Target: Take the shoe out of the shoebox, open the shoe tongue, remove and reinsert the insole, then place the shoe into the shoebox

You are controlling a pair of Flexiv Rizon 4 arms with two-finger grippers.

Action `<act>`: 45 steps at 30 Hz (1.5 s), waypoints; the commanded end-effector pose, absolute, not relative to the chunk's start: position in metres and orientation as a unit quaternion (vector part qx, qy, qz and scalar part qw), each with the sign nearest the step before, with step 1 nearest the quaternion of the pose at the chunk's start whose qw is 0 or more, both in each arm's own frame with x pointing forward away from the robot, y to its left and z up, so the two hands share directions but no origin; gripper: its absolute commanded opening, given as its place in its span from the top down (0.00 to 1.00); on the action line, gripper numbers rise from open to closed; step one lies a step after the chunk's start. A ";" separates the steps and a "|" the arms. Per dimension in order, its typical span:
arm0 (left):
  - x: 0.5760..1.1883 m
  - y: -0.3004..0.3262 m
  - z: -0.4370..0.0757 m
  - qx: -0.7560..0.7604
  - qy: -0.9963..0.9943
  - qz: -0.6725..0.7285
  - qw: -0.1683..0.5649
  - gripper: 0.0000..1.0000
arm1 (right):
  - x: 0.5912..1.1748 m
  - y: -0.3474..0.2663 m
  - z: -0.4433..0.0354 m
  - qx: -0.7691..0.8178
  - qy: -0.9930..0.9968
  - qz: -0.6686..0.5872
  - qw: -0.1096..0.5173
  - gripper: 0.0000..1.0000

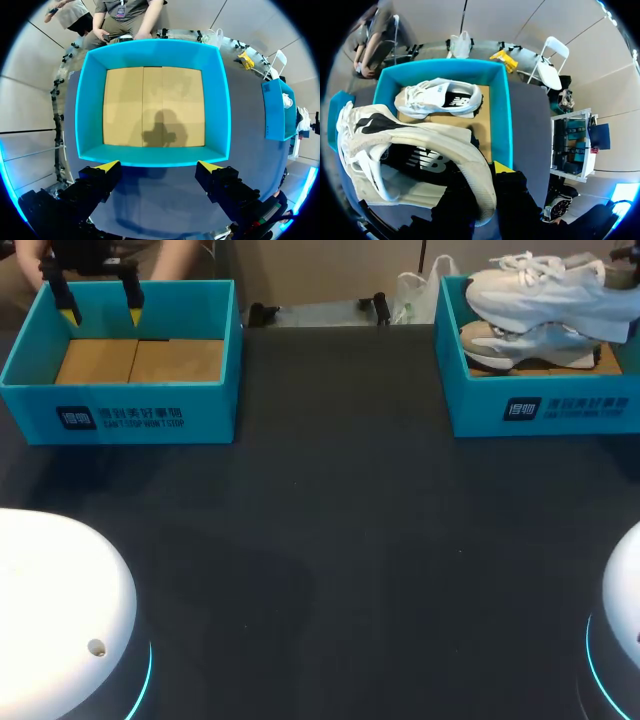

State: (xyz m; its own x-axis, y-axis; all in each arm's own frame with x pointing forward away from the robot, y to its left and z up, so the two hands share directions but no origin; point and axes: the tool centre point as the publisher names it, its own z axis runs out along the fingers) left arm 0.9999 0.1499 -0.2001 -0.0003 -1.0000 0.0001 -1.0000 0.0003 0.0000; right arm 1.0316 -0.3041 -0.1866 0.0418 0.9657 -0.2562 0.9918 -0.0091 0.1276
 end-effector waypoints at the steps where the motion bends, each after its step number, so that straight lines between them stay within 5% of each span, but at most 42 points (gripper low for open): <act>1: 1.000 0.150 -0.200 0.707 -0.707 0.000 0.000 0.00 | 1.026 -0.298 -0.169 0.704 0.695 -0.048 0.142 1.00; 22: 1.000 0.150 -0.200 0.707 -0.707 0.000 0.000 0.00 | 1.028 -0.294 -0.164 0.708 0.690 -0.056 0.137 1.00; 45: 1.000 0.150 -0.200 0.707 -0.707 0.000 0.000 0.00 | 0.888 -0.171 -0.155 0.693 0.701 -0.067 0.153 1.00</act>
State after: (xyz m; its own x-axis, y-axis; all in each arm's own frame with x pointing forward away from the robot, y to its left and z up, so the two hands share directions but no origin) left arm 0.9999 0.1500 -0.2001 -0.0003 -1.0000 0.0002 -1.0000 0.0003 0.0000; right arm 0.9129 -0.1808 -0.1593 0.0045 0.9552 -0.2958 0.9978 0.0150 0.0639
